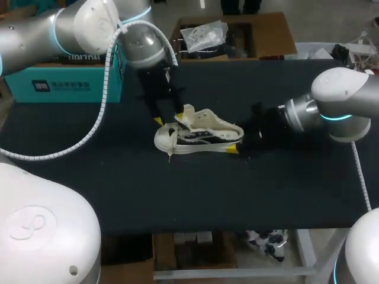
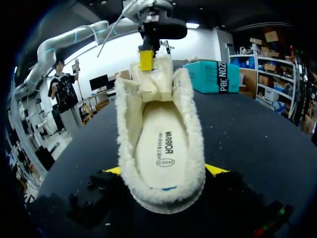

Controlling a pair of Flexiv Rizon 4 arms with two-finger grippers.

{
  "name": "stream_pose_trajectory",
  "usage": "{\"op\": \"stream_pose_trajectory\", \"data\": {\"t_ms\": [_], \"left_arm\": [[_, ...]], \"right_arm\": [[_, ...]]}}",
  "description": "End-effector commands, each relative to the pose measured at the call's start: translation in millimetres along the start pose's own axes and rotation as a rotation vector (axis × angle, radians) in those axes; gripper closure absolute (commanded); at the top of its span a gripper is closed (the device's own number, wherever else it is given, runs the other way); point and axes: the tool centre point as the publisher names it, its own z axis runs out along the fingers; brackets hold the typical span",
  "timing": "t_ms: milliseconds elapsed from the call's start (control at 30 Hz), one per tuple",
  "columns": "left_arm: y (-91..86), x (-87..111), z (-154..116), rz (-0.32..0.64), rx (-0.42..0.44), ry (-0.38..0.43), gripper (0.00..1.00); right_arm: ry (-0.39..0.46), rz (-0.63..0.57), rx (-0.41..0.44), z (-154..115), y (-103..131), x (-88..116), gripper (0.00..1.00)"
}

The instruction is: Open the shoe tongue, take the insole out of the shoe, put the insole back into the shoe, and pack the shoe into the shoebox

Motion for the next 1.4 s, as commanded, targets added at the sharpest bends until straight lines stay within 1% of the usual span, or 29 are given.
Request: {"op": "stream_pose_trajectory", "data": {"t_ms": [33, 67, 100, 133, 167, 233, 267, 300, 333, 367, 400, 433, 467, 500, 900, 933, 967, 1033, 1067, 1100, 1200, 1233, 1267, 1300, 1333, 1400], "left_arm": [[28.7, 10.1, -42, 0.124, 0.124, -0.031, 0.13], [27.6, 14.9, -47, 0.163, 0.129, -0.053, 0.23], [25.8, 19.9, -51, 0.217, 0.121, -0.063, 0.29], [22.7, 23.7, -56, 0.244, 0.120, -0.059, 0.52], [20.1, 28.4, -58, 0.340, 0.102, -0.082, 1.00], [17.0, 37.3, -60, 0.481, 0.078, -0.101, 1.00], [18.5, 41.5, -60, 0.642, 0.022, -0.112, 1.00], [18.4, 44.4, -61, 0.722, 0.001, -0.105, 1.00], [16.3, 48.5, -61, 0.847, -0.055, -0.107, 1.00], [18.5, 50.4, -62, 1.041, -0.137, -0.106, 1.00], [16.7, 51.1, -66, 1.233, -0.190, -0.034, 1.00], [15.4, 51.4, -67, 1.379, -0.234, -0.008, 1.00], [12.7, 54.3, -69, 1.488, -0.268, 0.000, 1.00], [8.6, 60.1, -71, 1.500, -0.291, 0.013, 1.00], [8.6, 60.1, -71, 1.500, -0.291, 0.013, 1.00], [2.9, 61.4, -69, 1.498, -0.330, 0.001, 1.00], [0.1, 62.7, -69, 1.498, -0.322, -0.012, 1.00], [0.5, 71.1, -64, 1.575, -0.347, -0.054, 1.00], [-2.3, 76.0, -61, 1.577, -0.358, -0.069, 1.00], [-3.6, 81.0, -57, 1.623, -0.368, -0.096, 1.00], [-8.9, 95.5, -43, 1.680, -0.374, -0.161, 1.00], [-10.2, 99.4, -38, 1.676, -0.387, -0.174, 1.00], [-11.5, 102.5, -33, 1.703, -0.405, -0.191, 1.00], [-11.8, 104.3, -28, 1.718, -0.399, -0.204, 1.00], [-14.1, 106.1, -24, 1.717, -0.417, -0.205, 1.00], [-16.2, 107.9, -15, 1.731, -0.424, -0.213, 1.00]], "right_arm": [[0.003, -0.001, -0.003, 6, -6, -1, 1.00], [0.003, -0.001, -0.003, 6, -6, -1, 1.00], [0.003, -0.001, -0.003, 6, -6, -1, 1.00], [0.003, -0.001, -0.003, 6, -6, -1, 1.00], [0.003, -0.001, -0.003, 6, -6, -1, 1.00], [0.003, -0.001, -0.003, 6, -6, -1, 1.00], [0.003, -0.001, -0.003, 6, -6, -1, 1.00], [0.003, -0.001, -0.003, 6, -6, -1, 1.00], [0.003, -0.001, -0.003, 6, -6, -1, 1.00], [0.003, -0.001, -0.003, 6, -6, -1, 1.00], [0.003, -0.001, -0.003, 6, -6, -1, 1.00], [0.003, -0.001, -0.003, 6, -6, -1, 1.00], [0.003, -0.001, -0.003, 6, -6, -1, 1.00], [0.003, -0.001, -0.003, 6, -6, -1, 1.00], [0.003, -0.001, -0.003, 6, -6, -1, 1.00], [0.003, -0.001, -0.003, 6, -6, -1, 1.00], [0.003, -0.001, -0.003, 6, -6, -1, 1.00], [0.003, -0.001, -0.003, 6, -6, -1, 1.00], [0.003, -0.001, -0.003, 6, -6, -1, 1.00], [0.003, -0.001, -0.003, 6, -6, -1, 1.00], [0.003, -0.001, -0.003, 6, -6, -1, 1.00], [0.003, -0.001, -0.003, 6, -6, -1, 1.00], [0.003, -0.001, -0.003, 6, -6, -1, 1.00], [0.003, -0.001, -0.003, 6, -6, -1, 1.00], [0.003, -0.001, -0.003, 6, -6, -1, 1.00], [0.003, -0.001, -0.003, 6, -6, -1, 1.00]]}}
